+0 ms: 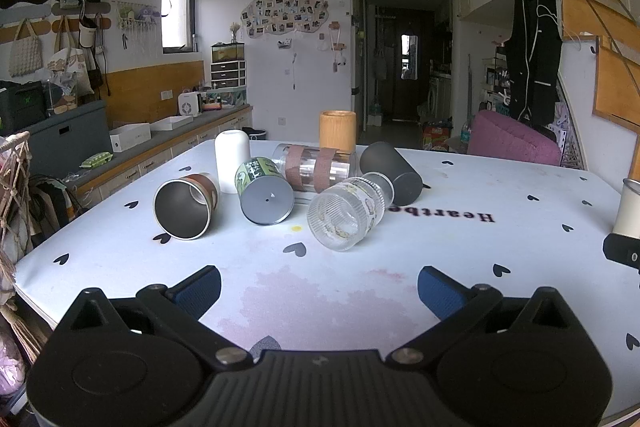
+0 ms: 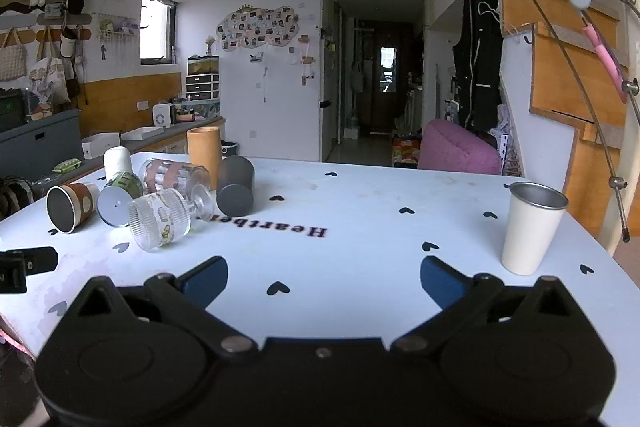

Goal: Flip cup upright

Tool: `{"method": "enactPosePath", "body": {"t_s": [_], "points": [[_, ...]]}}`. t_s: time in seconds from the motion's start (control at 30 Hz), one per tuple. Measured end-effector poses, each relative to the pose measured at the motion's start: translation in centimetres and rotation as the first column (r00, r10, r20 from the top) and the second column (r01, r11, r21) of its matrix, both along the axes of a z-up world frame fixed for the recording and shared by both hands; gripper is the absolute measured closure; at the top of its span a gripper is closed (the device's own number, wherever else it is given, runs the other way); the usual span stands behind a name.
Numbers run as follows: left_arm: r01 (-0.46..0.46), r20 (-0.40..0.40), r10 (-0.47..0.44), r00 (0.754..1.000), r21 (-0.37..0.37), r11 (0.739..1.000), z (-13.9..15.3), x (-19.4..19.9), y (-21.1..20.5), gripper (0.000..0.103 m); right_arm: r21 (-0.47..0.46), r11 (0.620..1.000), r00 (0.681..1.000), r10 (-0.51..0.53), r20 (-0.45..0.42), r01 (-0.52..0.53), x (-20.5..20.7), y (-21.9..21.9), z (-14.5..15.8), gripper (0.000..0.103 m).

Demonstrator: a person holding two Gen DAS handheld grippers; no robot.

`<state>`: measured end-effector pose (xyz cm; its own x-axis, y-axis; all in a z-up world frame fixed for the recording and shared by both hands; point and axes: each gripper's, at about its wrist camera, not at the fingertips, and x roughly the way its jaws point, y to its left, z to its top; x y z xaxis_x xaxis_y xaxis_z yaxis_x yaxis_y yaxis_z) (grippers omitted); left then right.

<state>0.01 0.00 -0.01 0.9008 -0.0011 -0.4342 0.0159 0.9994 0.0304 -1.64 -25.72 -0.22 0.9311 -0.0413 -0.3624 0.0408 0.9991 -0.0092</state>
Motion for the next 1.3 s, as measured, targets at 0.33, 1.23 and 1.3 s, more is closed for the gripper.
{"method": "enactPosePath", "body": {"t_s": [0.33,1.23,1.3], "points": [[0.001,0.002,-0.001,1.000,0.001,1.000,0.30,-0.05,-0.07,0.000,0.000,1.000,1.000,-0.002,0.000,0.002,-0.13,-0.06,0.10,0.000],[0.001,0.002,-0.001,1.000,0.003,1.000,0.33,-0.06,-0.13,0.000,0.006,1.000,1.000,-0.007,0.001,0.007,-0.23,-0.35,0.33,0.000],[0.001,0.002,-0.001,1.000,0.003,1.000,0.39,-0.07,-0.16,0.000,0.005,1.000,1.000,-0.006,0.001,0.006,-0.22,-0.32,0.30,0.000]]}}
